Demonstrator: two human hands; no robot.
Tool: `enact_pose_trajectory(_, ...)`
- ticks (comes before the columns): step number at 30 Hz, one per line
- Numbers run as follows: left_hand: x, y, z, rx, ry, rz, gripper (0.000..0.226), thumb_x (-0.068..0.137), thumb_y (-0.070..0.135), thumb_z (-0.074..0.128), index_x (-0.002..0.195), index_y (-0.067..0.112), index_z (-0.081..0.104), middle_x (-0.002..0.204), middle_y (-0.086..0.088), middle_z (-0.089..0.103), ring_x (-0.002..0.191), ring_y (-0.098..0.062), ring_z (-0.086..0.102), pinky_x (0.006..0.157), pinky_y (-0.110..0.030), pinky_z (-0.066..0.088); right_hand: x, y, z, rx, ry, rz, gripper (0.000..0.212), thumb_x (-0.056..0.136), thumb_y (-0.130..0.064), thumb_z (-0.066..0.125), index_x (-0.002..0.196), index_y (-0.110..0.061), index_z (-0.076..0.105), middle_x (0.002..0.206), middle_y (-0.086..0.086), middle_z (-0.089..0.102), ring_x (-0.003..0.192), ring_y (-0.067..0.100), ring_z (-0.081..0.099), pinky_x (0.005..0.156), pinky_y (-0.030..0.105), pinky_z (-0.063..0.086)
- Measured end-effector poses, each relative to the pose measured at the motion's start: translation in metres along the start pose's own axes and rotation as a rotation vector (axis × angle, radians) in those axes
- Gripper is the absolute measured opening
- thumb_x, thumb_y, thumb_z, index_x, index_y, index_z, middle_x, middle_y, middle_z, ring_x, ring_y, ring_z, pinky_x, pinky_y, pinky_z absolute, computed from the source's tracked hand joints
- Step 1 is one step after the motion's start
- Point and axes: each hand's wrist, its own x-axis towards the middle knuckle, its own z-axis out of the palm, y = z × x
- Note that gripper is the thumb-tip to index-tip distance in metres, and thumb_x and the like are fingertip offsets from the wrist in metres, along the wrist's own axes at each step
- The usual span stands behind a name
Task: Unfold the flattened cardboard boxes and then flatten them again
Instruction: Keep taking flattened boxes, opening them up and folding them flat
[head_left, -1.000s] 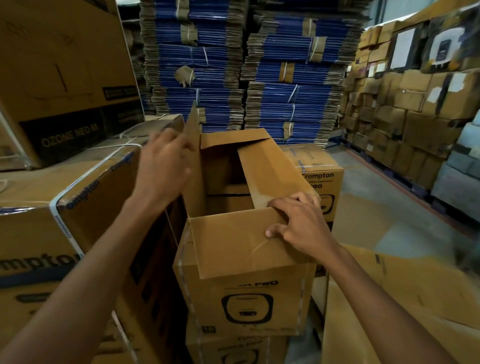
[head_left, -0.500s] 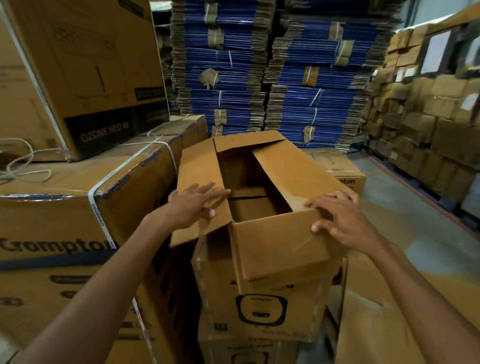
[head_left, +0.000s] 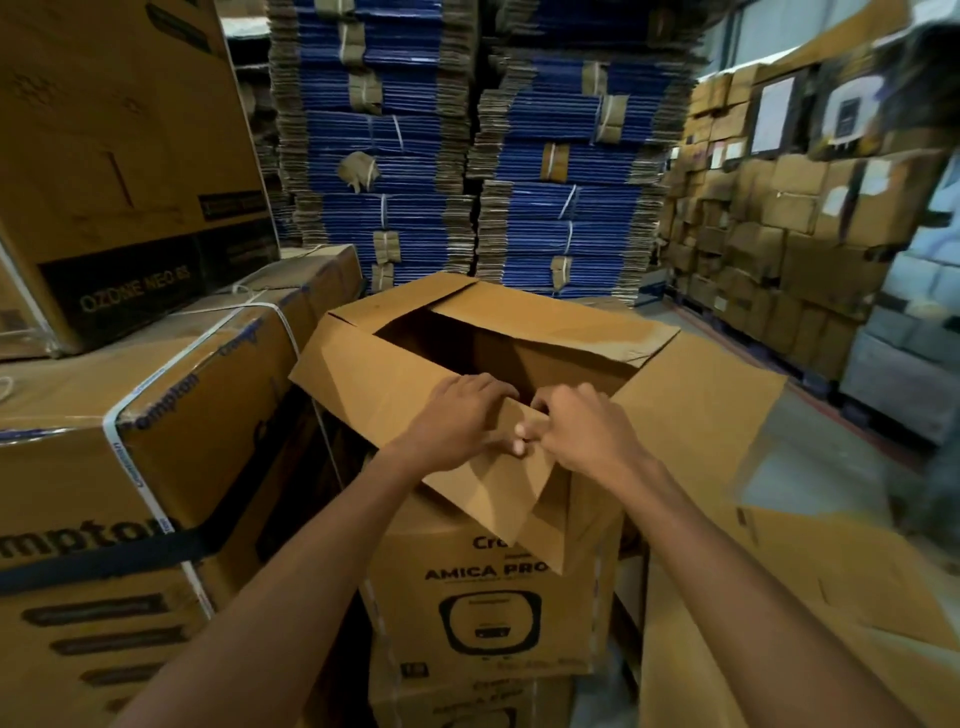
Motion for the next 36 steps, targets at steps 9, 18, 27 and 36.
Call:
enact_pose_trajectory(9,0.001,-0.064,-0.021,0.068,-0.045,-0.139,0.051,0.101,0.036,0.057,0.149,0.029,0.042,0.147,0.003,0.046,0.14,-0.021,0.039,0.119,-0.044,0.025,-0.018,0.051,-0.024,-0.207,0.05,0.038,0.02,0.095,-0.038,0.067,0.112,-0.028,0.065,0.083,-0.009,0.062,0.08,0.011,0.058,0.068,0.03,0.043)
enact_pose_trajectory(18,-0.008,-0.04,-0.003,0.065,0.156,-0.206,0.04,0.095,0.045,0.064,0.124,0.019,0.057,0.117,-0.003,0.057,0.112,-0.023,0.051,0.099,-0.039,0.036,-0.015,0.099,-0.034,-0.176,0.051,0.102,0.026,0.097,-0.031,0.063,0.122,-0.024,0.062,0.102,-0.003,0.065,0.11,0.016,0.057,0.115,0.043,0.028)
enact_pose_trajectory(27,-0.004,0.008,0.013,0.158,0.135,-0.157,0.05,0.098,0.064,0.044,0.11,0.017,0.06,0.1,-0.001,0.064,0.093,-0.02,0.061,0.087,-0.038,0.046,0.016,0.029,0.043,-0.091,0.234,-0.119,0.028,0.103,-0.048,0.043,0.112,-0.025,0.058,0.106,-0.005,0.066,0.102,0.018,0.057,0.097,0.042,0.037)
enact_pose_trajectory(36,-0.005,-0.014,-0.05,0.283,0.256,-0.187,0.043,0.103,0.048,0.049,0.13,0.016,0.06,0.128,-0.007,0.063,0.119,-0.023,0.058,0.103,-0.04,0.047,0.011,0.043,0.065,-0.081,0.418,-0.148,0.033,0.1,-0.05,0.047,0.106,-0.022,0.063,0.097,-0.004,0.067,0.092,0.019,0.058,0.089,0.042,0.039)
